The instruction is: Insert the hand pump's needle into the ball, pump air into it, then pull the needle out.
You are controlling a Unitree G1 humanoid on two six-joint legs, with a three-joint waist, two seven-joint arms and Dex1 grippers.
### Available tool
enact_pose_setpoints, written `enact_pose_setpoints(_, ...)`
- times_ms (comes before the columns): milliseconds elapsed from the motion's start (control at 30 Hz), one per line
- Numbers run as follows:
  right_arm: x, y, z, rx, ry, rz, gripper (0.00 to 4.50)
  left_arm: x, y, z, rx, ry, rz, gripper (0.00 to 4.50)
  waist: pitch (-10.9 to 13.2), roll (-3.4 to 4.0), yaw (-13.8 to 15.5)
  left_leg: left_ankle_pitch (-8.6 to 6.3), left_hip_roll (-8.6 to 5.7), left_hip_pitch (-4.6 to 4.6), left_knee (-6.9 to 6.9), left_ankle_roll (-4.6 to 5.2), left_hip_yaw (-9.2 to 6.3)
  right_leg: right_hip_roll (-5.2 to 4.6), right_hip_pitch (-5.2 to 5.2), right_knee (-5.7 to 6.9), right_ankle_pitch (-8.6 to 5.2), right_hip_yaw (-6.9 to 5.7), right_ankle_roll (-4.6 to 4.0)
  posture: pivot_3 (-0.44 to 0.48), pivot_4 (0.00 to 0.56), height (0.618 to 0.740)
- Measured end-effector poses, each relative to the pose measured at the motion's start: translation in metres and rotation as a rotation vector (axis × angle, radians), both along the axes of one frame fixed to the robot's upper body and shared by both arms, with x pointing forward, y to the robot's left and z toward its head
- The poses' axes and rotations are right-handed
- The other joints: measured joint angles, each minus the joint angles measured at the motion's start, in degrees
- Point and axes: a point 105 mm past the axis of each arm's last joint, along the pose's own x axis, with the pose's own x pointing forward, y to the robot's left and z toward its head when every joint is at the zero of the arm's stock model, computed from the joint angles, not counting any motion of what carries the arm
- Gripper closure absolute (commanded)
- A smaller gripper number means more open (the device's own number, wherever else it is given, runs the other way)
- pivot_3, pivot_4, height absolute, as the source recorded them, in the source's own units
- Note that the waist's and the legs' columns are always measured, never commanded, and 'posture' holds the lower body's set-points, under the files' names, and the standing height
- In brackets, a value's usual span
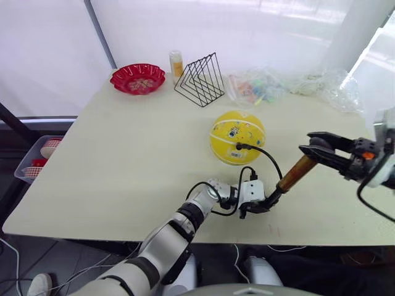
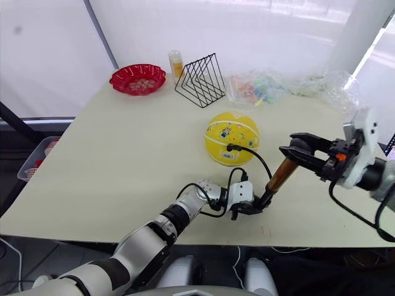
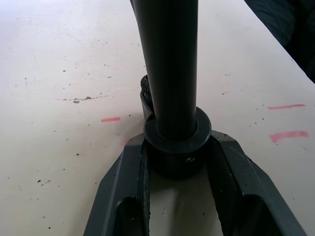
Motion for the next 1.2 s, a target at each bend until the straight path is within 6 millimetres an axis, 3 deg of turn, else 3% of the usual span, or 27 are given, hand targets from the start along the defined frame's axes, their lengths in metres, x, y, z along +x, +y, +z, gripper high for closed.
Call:
enact_pose_setpoints(100, 0.002, 0.005, -0.022, -0.012, 0.022, -0.007, 2.53, 0.0, 0.001, -0.001, 0.002, 0.002, 0.001, 3.38, -0.08, -0.08, 0.02, 0.0, 0.03, 0.01, -0.01, 0.0, -0.08, 0.04, 0.02, 0.01, -0.01, 0.01, -0.02, 0.0, 0.15, 0.735)
enact_pose_setpoints(233, 0.001, 0.013, -0.069, -0.041, 0.07, -0.013, 2.53, 0.0, 0.001, -0.002, 0.004, 0.004, 0.006, 3.38, -0.19, -0.21, -0.01, 0.0, 0.02, 0.07, 0.0, 0.0, -0.02, 0.05, 0.06, 0.0, 0.0, -0.08, -0.01, 0.0, 0.15, 0.735)
enact_pose_setpoints(567, 0.002, 0.02, -0.074, -0.026, 0.014, -0.022, 2.53, 0.0, 0.003, -0.005, 0.014, 0.005, 0.021, 3.38, -0.15, -0.2, -0.09, -0.02, 0.03, 0.61, -0.13, -0.04, -0.05, 0.04, 0.51, 0.0, -0.03, 0.11, -0.03, 0.0, 0.15, 0.735)
enact_pose_setpoints(667, 0.001, 0.019, -0.074, -0.027, 0.013, -0.023, 2.53, 0.001, 0.003, -0.006, 0.024, 0.011, 0.024, 2.12, -0.16, -0.21, -0.1, -0.02, 0.03, 0.62, -0.15, -0.04, -0.05, 0.05, 0.51, -0.01, -0.03, 0.15, -0.04, 0.0, 0.15, 0.735)
enact_pose_setpoints(733, 0.002, 0.018, -0.075, -0.027, 0.013, -0.029, 2.53, 0.005, 0.004, -0.004, 0.02, -0.006, 0.048, 1.53, -0.18, -0.22, -0.06, -0.02, 0.04, 0.62, -0.2, -0.03, -0.05, 0.04, 0.51, -0.03, -0.05, 0.15, -0.06, 0.0, 0.15, 0.735)
enact_pose_setpoints(767, 0.001, 0.018, -0.074, -0.027, 0.013, -0.028, 2.53, 0.007, 0.004, -0.003, 0.02, -0.014, 0.059, 0.81, -0.19, -0.22, -0.06, -0.02, 0.04, 0.62, -0.24, -0.03, -0.06, 0.04, 0.51, -0.03, -0.07, 0.14, -0.09, 0.0, 0.15, 0.735)
enact_pose_setpoints(833, 0.001, 0.018, -0.074, -0.027, 0.012, -0.027, 2.53, 0.009, 0.006, -0.003, 0.018, -0.019, 0.07, 0.16, -0.2, -0.21, -0.05, -0.02, 0.04, 0.63, -0.29, -0.04, -0.09, 0.03, 0.5, -0.04, -0.1, 0.12, -0.14, 0.0, 0.15, 0.735)
enact_pose_setpoints(1033, 0.001, 0.019, -0.071, -0.025, 0.002, -0.018, 2.53, 0.012, 0.012, 0.0, -0.014, -0.001, 0.088, 0.0, -0.12, -0.1, -0.17, -0.03, 0.05, 0.59, -0.38, -0.04, -0.15, 0.03, 0.43, -0.04, -0.16, 0.07, -0.24, 0.0, 0.15, 0.735)
enact_pose_setpoints(1200, -0.001, 0.02, -0.068, -0.023, -0.009, -0.01, 2.53, 0.003, 0.042, 0.004, -0.036, 0.024, 0.01, 0.0, 0.17, 0.37, -0.37, -0.02, 0.1, 0.58, -0.56, -0.04, -0.17, 0.05, 0.3, 0.01, -0.25, 0.06, -0.39, 0.0, 0.15, 0.735)
